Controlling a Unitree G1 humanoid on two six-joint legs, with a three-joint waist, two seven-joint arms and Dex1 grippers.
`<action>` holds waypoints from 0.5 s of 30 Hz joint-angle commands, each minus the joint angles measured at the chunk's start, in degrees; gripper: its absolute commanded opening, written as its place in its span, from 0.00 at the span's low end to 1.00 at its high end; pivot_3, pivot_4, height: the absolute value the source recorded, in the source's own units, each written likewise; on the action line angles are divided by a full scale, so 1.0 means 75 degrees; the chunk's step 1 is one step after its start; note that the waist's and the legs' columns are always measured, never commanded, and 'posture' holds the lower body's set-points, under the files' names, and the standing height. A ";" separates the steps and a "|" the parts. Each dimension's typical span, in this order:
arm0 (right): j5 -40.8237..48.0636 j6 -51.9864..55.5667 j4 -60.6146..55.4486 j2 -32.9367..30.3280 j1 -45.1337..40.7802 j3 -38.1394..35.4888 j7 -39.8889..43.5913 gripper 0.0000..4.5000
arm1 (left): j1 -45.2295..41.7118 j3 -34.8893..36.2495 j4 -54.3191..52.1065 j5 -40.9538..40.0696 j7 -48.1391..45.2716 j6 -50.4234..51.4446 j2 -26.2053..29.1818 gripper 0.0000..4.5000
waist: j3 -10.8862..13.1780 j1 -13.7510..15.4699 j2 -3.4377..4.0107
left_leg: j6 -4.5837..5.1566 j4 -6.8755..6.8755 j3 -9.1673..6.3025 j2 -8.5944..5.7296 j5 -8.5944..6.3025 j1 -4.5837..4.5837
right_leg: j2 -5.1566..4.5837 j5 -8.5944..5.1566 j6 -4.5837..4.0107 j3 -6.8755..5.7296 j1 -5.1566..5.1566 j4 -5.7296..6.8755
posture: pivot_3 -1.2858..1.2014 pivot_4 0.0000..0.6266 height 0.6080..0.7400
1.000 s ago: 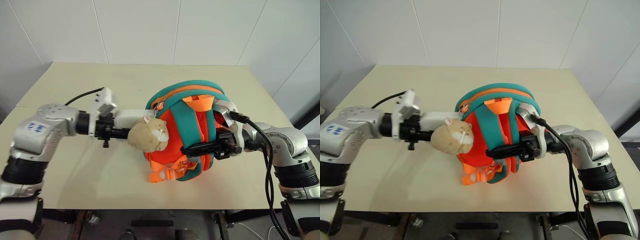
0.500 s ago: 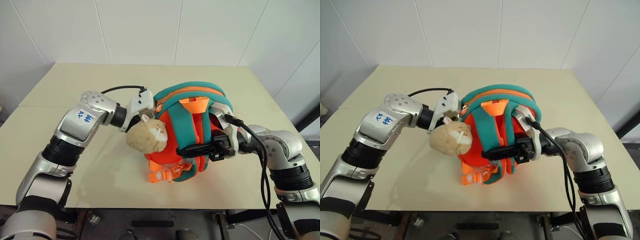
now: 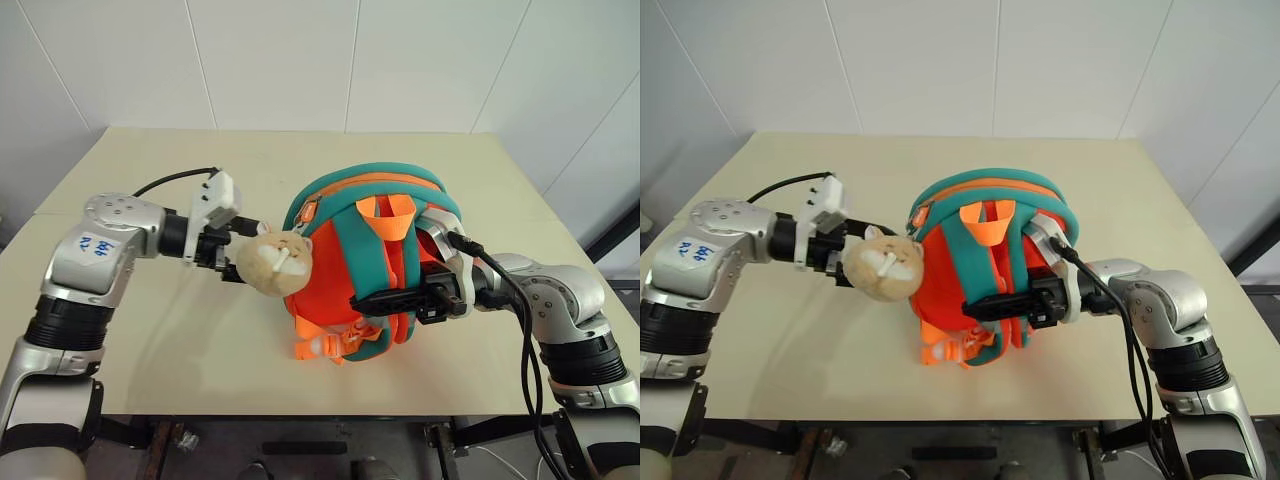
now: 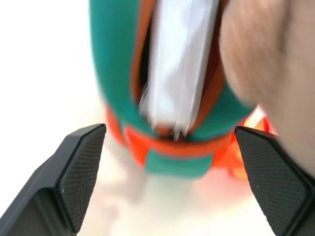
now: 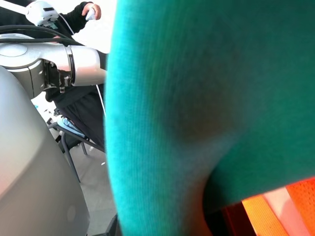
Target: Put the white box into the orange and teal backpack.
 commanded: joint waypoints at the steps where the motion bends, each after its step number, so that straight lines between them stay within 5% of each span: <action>1: 0.0137 -0.0124 -0.0227 0.0015 0.0031 -0.0212 0.0002 0.00 | 0.0016 0.0706 0.0245 -0.0387 -0.0289 -0.0381 0.0177 0.91 | 0.0000 -0.0011 0.0000 | 0.0000 -0.0002 0.0000 0.0000 0.0000 0.0000 | 0.0001 0.0000 0.0000 0.0000 0.0000 0.0000 | 0.52 0.24 1.00; 15: 0.0161 -0.0208 -0.0280 0.0031 0.0105 -0.0255 -0.0168 0.00 | -0.0361 0.0307 0.1049 -0.0023 0.0021 -0.1361 -0.1032 0.01 | 0.0000 -0.0022 0.0000 | 0.0000 0.0002 -0.0001 0.0000 0.0000 0.0000 | 0.0001 0.0000 0.0000 -0.0001 0.0001 0.0001 | 0.52 0.24 1.00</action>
